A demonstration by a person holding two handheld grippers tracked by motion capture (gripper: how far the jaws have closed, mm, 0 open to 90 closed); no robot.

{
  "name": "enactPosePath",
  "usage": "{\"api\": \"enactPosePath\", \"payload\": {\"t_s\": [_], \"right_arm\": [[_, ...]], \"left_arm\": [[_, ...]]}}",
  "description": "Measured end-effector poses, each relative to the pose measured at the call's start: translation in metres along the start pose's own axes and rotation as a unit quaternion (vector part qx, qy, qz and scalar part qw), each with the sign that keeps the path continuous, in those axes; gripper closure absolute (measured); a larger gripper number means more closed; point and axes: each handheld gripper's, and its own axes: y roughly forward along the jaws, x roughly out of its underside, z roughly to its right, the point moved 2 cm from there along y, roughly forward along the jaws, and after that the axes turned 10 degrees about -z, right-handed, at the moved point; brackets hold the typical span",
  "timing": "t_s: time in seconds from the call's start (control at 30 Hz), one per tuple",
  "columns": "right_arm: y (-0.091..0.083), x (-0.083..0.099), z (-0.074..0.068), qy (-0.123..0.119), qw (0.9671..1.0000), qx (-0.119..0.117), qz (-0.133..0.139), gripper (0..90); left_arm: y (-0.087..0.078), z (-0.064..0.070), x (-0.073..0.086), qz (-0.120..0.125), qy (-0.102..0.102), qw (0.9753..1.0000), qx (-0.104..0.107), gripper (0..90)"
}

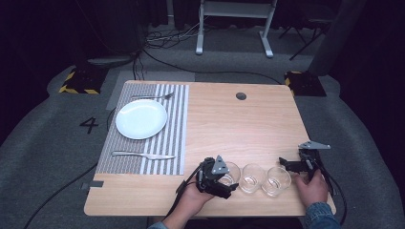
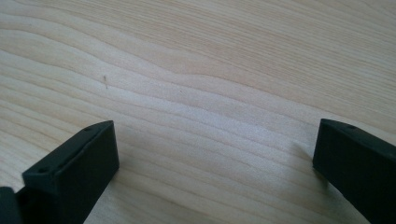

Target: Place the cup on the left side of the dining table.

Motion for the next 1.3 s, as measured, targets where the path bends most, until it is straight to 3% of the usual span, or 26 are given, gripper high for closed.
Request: {"api": "enactPosePath", "payload": {"t_s": [0.63,1.0,1.3], "right_arm": [[0.0,0.0,0.0,0.002,1.0,0.001,0.001,0.7],[0.0,0.0,0.001,0.002,1.0,0.001,0.001,0.6],[0.0,0.0,0.001,0.002,1.0,0.002,0.002,0.6]], "left_arm": [[-0.034,-0.013,-0.015,0.023,-0.001,0.9997,0.001,19.3],[-0.055,-0.035,-0.014,0.038,-0.022,0.9987,-0.025,19.3],[-0.076,-0.052,-0.011,0.062,-0.043,0.996,-0.048,19.3]]}}
